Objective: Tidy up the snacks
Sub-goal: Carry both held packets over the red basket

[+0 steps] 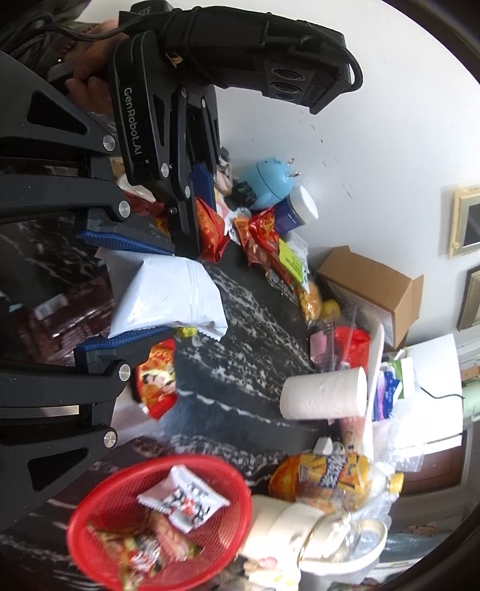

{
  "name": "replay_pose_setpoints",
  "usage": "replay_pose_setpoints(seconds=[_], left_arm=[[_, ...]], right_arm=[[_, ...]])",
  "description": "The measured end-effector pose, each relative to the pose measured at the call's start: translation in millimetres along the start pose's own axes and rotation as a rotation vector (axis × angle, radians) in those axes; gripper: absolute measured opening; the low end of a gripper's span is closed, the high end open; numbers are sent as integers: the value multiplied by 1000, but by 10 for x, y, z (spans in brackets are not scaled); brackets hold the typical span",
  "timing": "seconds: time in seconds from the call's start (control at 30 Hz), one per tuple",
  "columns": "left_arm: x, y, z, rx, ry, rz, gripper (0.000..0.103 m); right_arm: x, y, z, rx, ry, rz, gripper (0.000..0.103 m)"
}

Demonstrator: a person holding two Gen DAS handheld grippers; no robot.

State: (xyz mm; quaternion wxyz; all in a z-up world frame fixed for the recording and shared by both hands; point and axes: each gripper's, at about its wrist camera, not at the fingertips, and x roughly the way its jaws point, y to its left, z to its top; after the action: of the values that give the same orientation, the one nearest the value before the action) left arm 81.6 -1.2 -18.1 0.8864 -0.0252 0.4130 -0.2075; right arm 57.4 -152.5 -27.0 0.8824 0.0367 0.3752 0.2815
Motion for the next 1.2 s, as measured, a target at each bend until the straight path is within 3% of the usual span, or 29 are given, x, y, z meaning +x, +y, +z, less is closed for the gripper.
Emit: replay_pose_setpoints(seconds=[0.13, 0.67, 1.2], left_arm=[[5, -151, 6, 15, 3, -67, 33], [67, -799, 200, 164, -14, -171, 33], [289, -1218, 584, 236, -28, -198, 33]], right_arm=[[-171, -61, -79, 21, -11, -36, 37], [-761, -342, -288, 102, -62, -186, 37], [-974, -797, -263, 168, -72, -260, 37]])
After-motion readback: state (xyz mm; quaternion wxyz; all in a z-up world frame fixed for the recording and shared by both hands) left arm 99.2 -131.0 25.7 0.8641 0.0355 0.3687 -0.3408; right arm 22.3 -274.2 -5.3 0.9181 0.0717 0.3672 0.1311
